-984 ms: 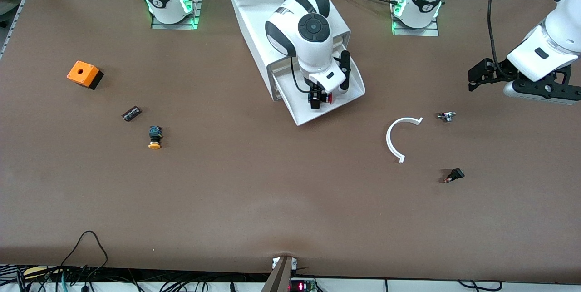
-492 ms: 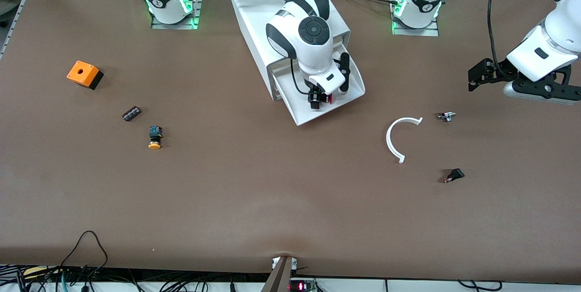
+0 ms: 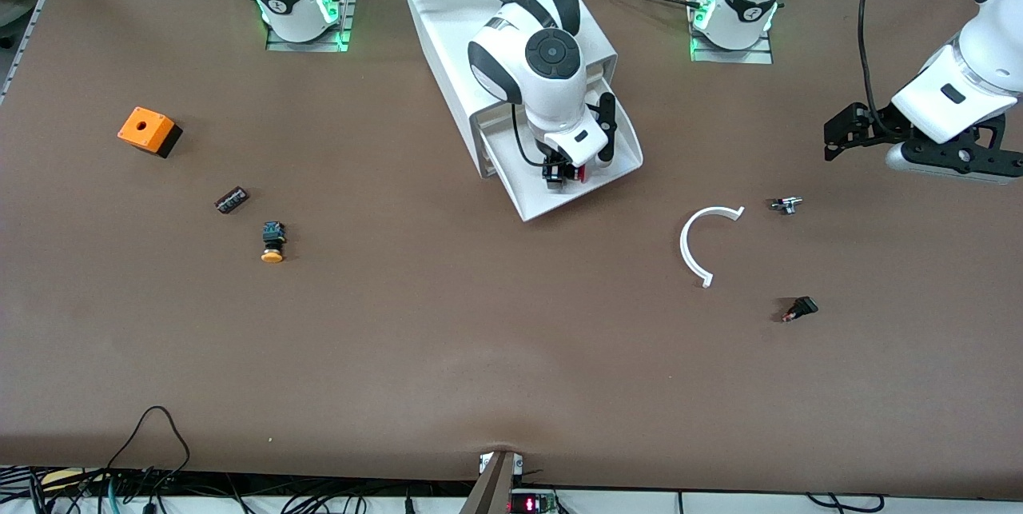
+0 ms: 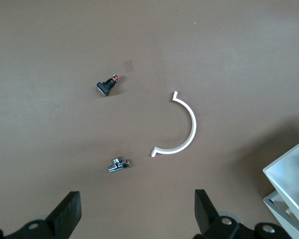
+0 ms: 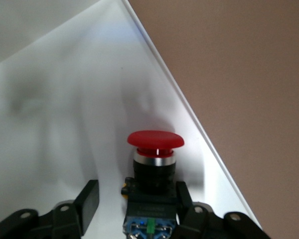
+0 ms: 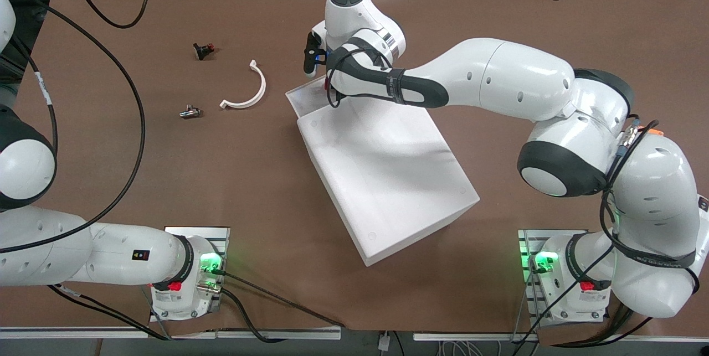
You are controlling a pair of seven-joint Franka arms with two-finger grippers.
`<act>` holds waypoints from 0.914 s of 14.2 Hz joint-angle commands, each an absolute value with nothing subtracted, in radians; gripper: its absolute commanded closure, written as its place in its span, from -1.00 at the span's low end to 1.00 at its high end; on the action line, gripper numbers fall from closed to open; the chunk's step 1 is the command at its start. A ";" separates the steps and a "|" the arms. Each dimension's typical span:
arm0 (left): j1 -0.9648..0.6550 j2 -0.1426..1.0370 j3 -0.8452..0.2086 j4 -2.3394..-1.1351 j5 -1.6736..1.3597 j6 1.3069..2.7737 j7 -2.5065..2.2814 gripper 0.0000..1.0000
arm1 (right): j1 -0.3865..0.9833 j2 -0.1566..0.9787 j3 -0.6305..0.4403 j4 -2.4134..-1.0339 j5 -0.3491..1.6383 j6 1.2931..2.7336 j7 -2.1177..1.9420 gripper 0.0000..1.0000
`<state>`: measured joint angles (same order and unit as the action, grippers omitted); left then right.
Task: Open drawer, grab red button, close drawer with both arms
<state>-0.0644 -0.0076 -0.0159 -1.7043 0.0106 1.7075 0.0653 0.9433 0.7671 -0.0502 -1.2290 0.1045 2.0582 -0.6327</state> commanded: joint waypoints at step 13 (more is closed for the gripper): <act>-0.067 -0.020 -0.025 -1.718 0.002 1.717 0.055 -1.00 | 0.934 0.742 -0.038 -1.226 0.107 2.054 -0.640 -0.02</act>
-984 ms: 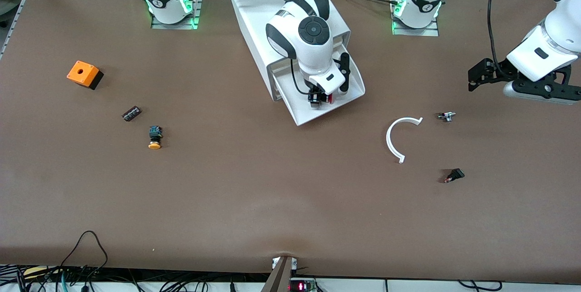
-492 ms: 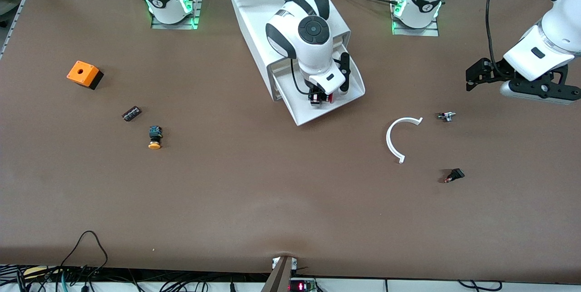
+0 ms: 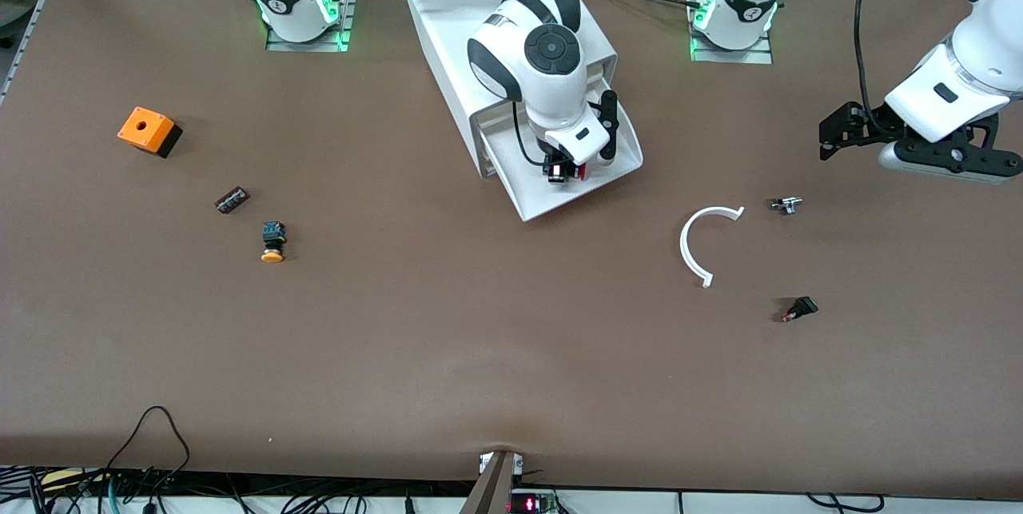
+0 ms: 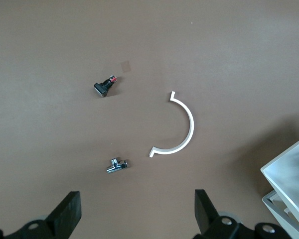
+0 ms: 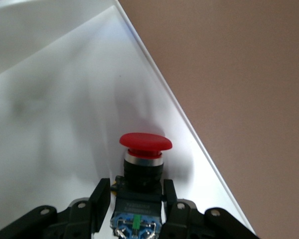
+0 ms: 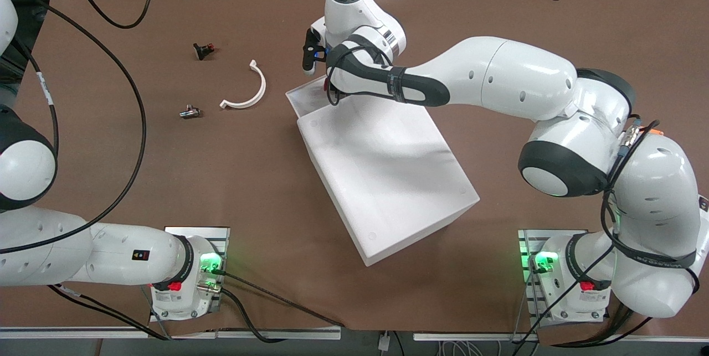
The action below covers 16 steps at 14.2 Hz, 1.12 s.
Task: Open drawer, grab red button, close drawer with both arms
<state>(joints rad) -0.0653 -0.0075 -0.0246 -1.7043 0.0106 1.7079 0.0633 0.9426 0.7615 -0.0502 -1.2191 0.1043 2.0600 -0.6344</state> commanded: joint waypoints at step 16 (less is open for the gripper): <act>-0.058 -0.011 -0.023 -1.717 -0.008 1.713 0.052 -1.00 | 0.923 0.733 -0.043 -1.226 0.106 2.049 -0.647 0.71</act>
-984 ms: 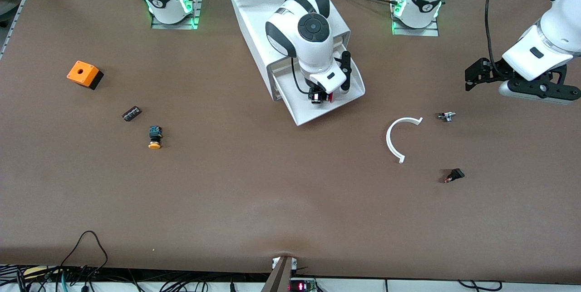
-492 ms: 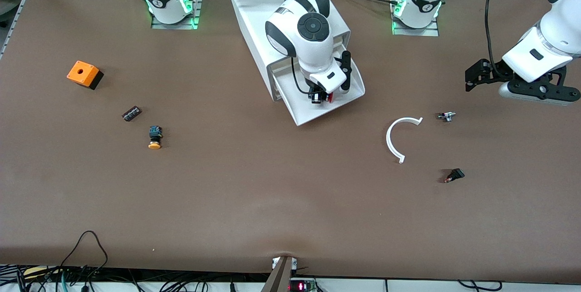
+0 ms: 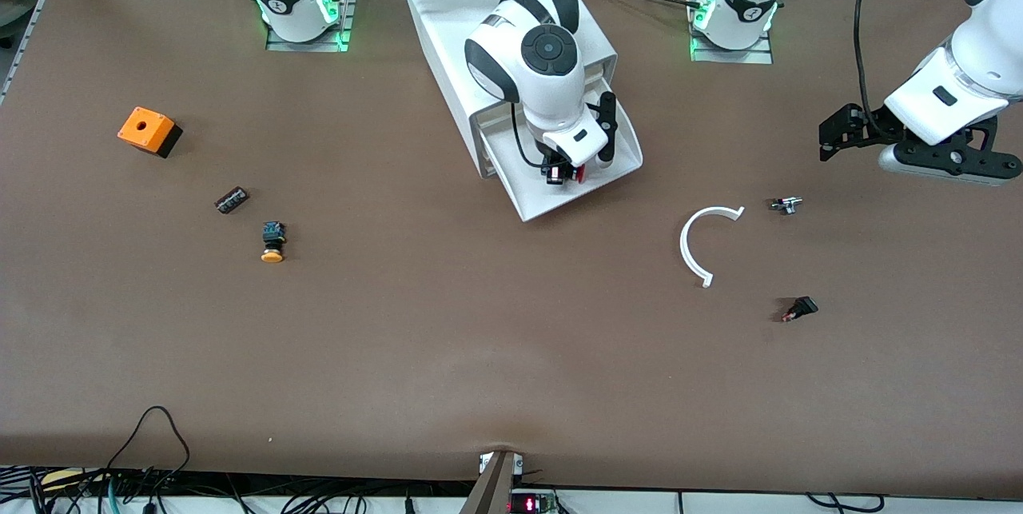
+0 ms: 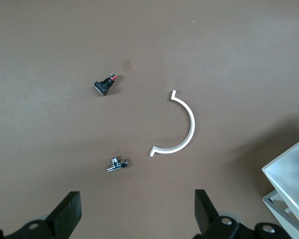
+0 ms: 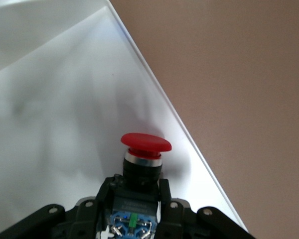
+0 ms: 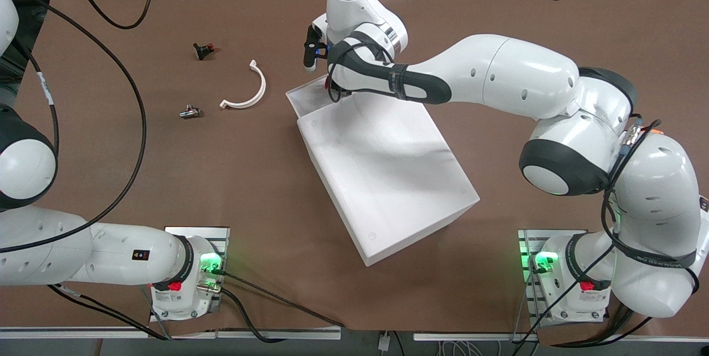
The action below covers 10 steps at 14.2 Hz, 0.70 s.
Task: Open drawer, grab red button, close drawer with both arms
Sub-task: 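Lift the red button out of the drawer with the right gripper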
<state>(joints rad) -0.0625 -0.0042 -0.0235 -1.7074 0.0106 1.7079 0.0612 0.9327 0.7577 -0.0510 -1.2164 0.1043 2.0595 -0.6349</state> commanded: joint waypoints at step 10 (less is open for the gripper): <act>-0.057 -0.011 -0.021 -1.715 -0.011 1.707 0.011 -1.00 | 0.928 0.689 -0.040 -1.212 0.110 1.997 -0.634 0.77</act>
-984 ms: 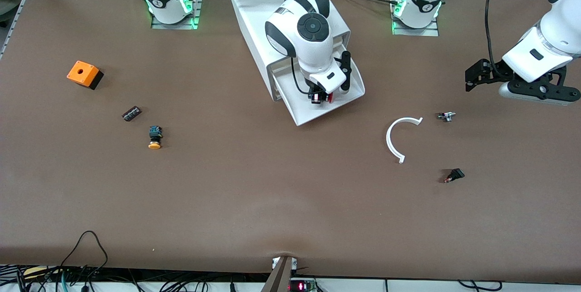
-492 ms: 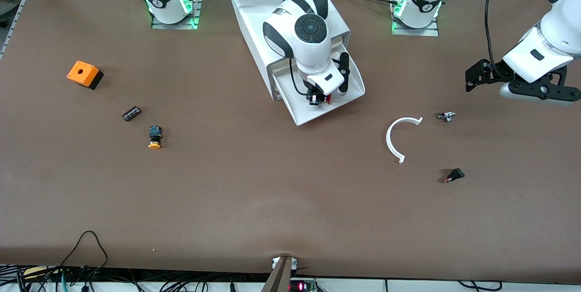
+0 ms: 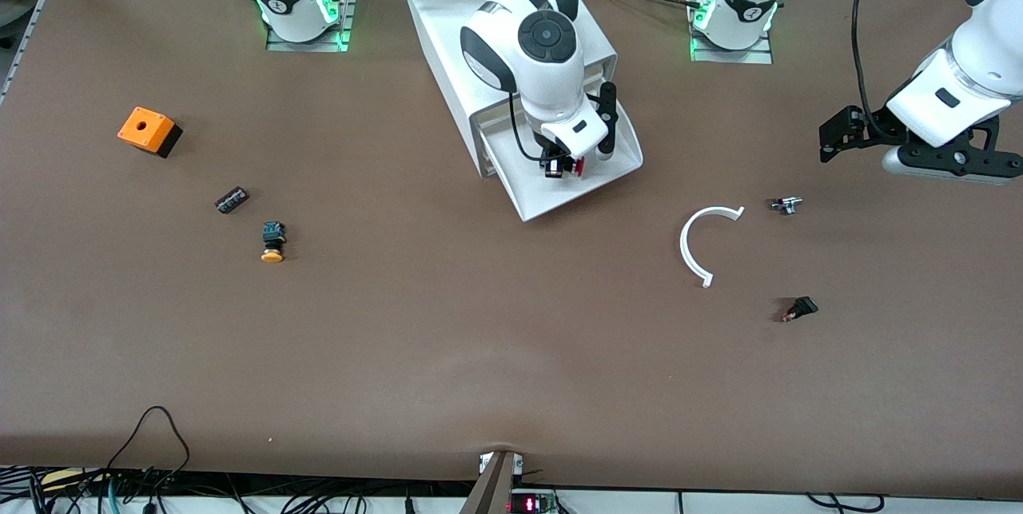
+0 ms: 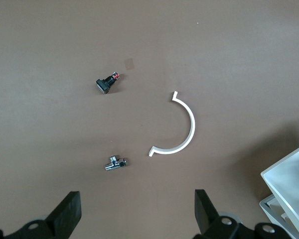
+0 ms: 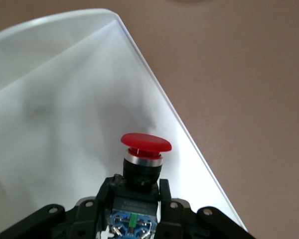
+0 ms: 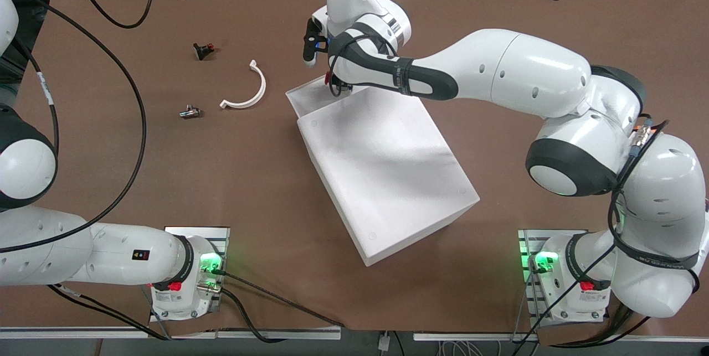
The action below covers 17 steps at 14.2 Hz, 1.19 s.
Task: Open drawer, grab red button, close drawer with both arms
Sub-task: 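Lift the red button out of the drawer with the right gripper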
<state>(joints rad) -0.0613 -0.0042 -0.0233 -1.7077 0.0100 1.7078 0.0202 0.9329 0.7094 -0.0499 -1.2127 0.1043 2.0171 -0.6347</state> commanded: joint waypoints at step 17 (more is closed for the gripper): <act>-0.083 0.276 -0.026 -1.480 -0.135 1.601 -0.406 -0.98 | 0.818 0.446 -0.058 -1.167 0.106 1.838 -0.601 0.77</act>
